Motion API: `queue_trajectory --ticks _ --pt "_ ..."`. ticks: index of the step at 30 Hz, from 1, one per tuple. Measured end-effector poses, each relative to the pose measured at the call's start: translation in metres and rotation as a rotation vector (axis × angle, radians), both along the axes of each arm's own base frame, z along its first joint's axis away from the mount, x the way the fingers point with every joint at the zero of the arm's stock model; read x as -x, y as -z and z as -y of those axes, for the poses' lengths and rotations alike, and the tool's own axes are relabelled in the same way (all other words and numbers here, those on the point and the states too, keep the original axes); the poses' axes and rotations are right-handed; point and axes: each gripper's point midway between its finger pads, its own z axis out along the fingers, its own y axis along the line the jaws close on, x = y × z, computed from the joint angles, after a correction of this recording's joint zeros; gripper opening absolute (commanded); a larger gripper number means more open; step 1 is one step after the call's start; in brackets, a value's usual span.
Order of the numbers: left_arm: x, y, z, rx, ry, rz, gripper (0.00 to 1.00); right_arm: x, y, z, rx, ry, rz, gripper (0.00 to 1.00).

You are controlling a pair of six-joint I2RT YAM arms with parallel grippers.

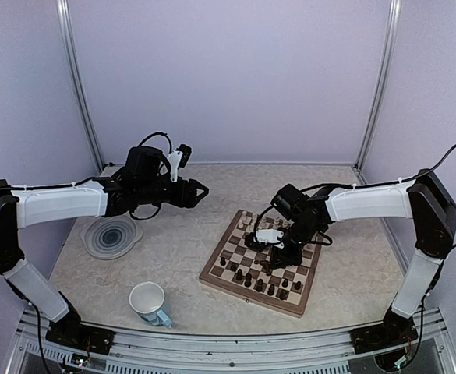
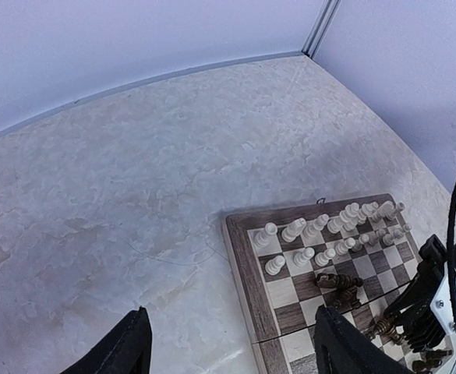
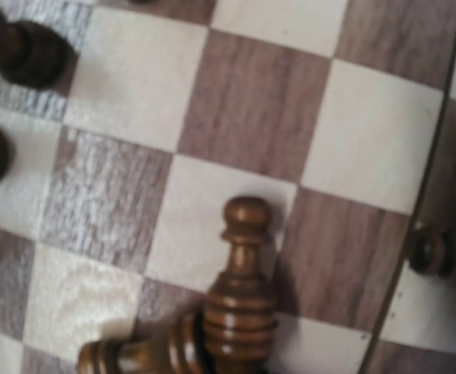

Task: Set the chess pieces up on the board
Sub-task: Pick up the chess pile from the chessboard, then pick up the pawn from the chess pile.

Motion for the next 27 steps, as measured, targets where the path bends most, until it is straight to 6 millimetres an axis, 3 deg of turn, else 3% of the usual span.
queue_trajectory --ticks 5,12,21,27 --pt "0.001 0.000 0.002 0.005 0.011 -0.003 0.71 0.000 -0.001 0.000 0.000 0.002 0.002 0.00" --pt "0.009 -0.001 0.011 0.034 0.053 -0.003 0.66 -0.003 -0.012 0.004 -0.032 0.017 0.015 0.00" --pt "0.058 -0.018 0.070 0.187 0.276 -0.050 0.62 -0.021 -0.058 0.008 -0.241 0.049 0.088 0.00" --pt "0.079 0.005 0.104 0.272 0.355 -0.183 0.54 -0.017 -0.081 0.006 -0.355 0.030 0.124 0.00"
